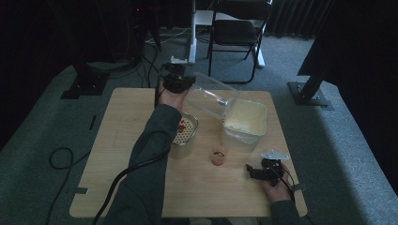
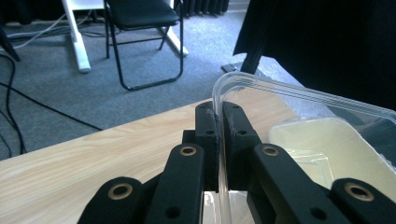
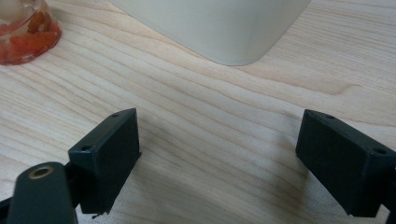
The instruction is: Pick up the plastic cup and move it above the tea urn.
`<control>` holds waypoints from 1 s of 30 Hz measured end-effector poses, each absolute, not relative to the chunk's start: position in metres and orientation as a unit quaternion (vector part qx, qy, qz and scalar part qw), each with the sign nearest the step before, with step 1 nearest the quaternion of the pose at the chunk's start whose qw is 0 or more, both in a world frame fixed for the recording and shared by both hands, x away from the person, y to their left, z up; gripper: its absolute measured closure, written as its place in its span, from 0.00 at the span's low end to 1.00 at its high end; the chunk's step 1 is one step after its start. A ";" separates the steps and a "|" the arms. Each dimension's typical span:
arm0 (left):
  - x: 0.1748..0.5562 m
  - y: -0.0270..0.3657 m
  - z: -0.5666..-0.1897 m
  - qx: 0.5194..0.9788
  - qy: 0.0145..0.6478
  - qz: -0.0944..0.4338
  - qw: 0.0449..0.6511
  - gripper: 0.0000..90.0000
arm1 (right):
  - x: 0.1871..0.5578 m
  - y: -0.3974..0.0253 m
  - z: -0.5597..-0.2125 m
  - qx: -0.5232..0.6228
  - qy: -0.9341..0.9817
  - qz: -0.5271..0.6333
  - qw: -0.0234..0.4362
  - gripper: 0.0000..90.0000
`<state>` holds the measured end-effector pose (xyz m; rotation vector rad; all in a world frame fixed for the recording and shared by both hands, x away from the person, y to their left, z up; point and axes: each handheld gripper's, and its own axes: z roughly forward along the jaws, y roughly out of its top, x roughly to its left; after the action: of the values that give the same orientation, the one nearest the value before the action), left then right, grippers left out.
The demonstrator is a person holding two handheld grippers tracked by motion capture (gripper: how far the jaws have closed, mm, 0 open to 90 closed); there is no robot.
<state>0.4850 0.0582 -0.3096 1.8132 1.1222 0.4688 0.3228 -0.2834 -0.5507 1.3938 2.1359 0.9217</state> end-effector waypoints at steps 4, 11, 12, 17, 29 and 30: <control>0.488 0.038 -0.314 0.743 0.451 0.189 0.456 0.96 | 0.322 -0.283 -0.551 0.502 0.770 0.332 0.213 0.15; 0.495 0.014 -0.323 0.730 0.478 0.173 0.457 0.95 | 0.322 -0.284 -0.551 0.501 0.770 0.333 0.212 0.15; 0.497 0.012 -0.324 0.723 0.483 0.158 0.468 0.94 | 0.322 -0.284 -0.551 0.500 0.771 0.333 0.213 0.15; 0.496 0.006 -0.330 0.726 0.452 0.119 0.504 0.76 | 0.321 -0.284 -0.551 0.501 0.770 0.333 0.212 0.15; 0.482 0.043 -0.330 0.730 0.444 0.143 0.499 0.71 | 0.321 -0.284 -0.551 0.501 0.770 0.333 0.212 0.15; 0.480 0.047 -0.331 0.732 0.442 0.144 0.498 0.71 | 0.321 -0.284 -0.551 0.501 0.770 0.333 0.212 0.15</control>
<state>0.4795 0.0466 -0.3308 1.7722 1.0689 0.3484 0.3212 -0.2835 -0.5508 1.3916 2.1380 0.9252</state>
